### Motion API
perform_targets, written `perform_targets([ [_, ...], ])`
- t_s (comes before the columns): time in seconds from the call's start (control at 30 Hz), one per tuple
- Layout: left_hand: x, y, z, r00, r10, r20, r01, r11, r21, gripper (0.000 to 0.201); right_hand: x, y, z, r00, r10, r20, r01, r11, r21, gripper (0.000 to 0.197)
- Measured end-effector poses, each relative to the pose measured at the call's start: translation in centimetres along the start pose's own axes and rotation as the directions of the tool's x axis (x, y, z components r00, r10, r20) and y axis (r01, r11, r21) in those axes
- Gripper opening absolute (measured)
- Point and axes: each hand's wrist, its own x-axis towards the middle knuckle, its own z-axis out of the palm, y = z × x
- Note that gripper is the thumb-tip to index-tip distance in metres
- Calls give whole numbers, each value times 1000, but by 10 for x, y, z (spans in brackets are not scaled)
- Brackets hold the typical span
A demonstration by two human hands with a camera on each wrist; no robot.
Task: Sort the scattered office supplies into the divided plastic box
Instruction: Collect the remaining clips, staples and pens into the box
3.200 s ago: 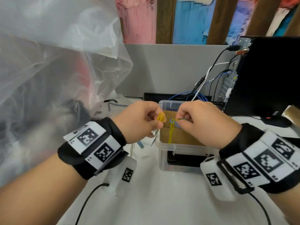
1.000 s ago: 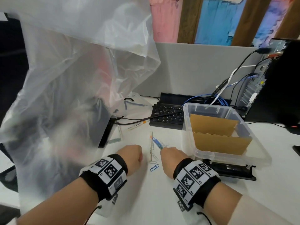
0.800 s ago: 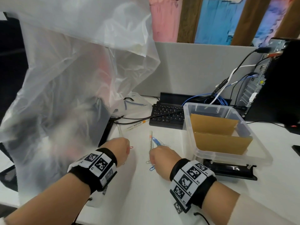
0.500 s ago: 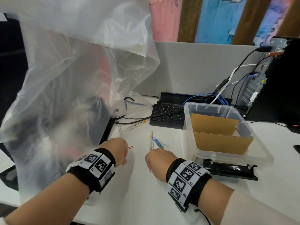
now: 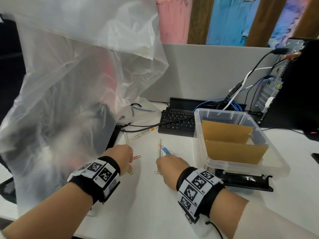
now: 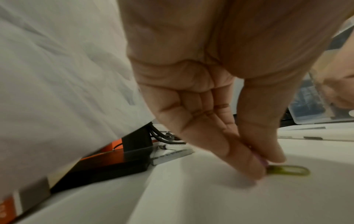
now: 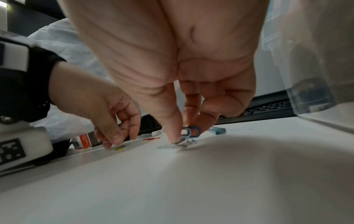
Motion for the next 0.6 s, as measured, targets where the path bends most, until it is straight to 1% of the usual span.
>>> perform_targets([
  [0.07, -1, 0, 1, 1000, 5, 15, -5, 1000, 23, 23, 2, 0, -3, 999, 8, -32, -8, 1000, 19, 29],
  [0.1, -1, 0, 1, 1000, 9, 21, -10, 999, 33, 24, 5, 0, -2, 1000, 14, -20, -13, 1000, 23, 27],
  [0.17, -3, 3, 1, 999, 24, 28, -26, 998, 58, 23, 10, -3, -1, 999, 18, 40, -20, 999, 26, 15],
  [0.2, -3, 4, 1, 999, 34, 33, -36, 997, 70, 22, 12, -4, 0, 998, 18, 62, -21, 999, 35, 13],
  [0.27, -4, 8, -1, 997, 51, 56, -56, 993, 101, 21, 15, -6, 2, 997, 22, 68, -24, 999, 25, 17],
  [0.33, -4, 11, -3, 995, 56, 85, -65, 991, 117, 22, 15, -8, 3, 998, 35, 52, -35, 999, -5, 24],
  [0.47, 0, 10, -3, 992, 55, 111, -63, 995, 73, 18, 10, -8, 1, 997, 59, 43, -61, 998, 32, 29],
  [0.53, 3, 6, 0, 994, 62, 93, -64, 998, 19, 10, 7, -5, -2, 997, 64, 40, -65, 998, 26, 21],
  [0.6, 4, 1, 3, 995, 70, 66, -69, 997, -24, 12, 6, -3, -3, 995, 85, 45, -87, 996, 29, 6],
])
